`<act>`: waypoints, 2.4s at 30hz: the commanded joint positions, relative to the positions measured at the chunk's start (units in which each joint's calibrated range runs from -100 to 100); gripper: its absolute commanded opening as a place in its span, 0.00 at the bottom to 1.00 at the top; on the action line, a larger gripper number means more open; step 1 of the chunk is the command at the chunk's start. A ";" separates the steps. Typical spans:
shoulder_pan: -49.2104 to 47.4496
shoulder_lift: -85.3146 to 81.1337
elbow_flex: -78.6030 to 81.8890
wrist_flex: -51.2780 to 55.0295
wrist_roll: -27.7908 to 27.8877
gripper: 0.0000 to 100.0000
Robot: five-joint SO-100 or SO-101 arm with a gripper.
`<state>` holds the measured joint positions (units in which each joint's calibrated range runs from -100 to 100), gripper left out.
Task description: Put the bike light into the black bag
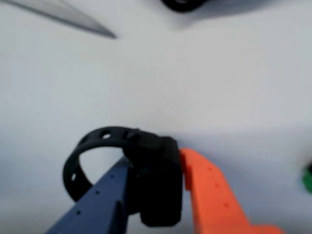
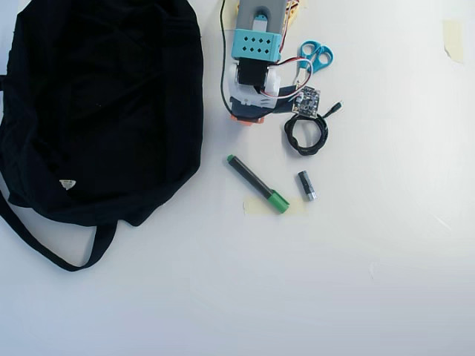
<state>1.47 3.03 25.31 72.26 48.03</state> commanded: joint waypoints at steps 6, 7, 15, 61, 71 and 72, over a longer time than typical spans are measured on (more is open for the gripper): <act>-1.32 -1.62 -14.08 10.77 -3.99 0.02; -1.39 -1.62 -15.79 12.06 -5.19 0.02; -2.44 -1.62 -28.91 17.14 -14.26 0.02; 11.84 -0.37 -43.64 14.73 -52.23 0.02; 22.24 0.12 -42.57 11.72 -52.33 0.02; 24.04 0.95 -41.13 9.39 -52.39 0.02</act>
<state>21.97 3.45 -16.82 85.66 -4.27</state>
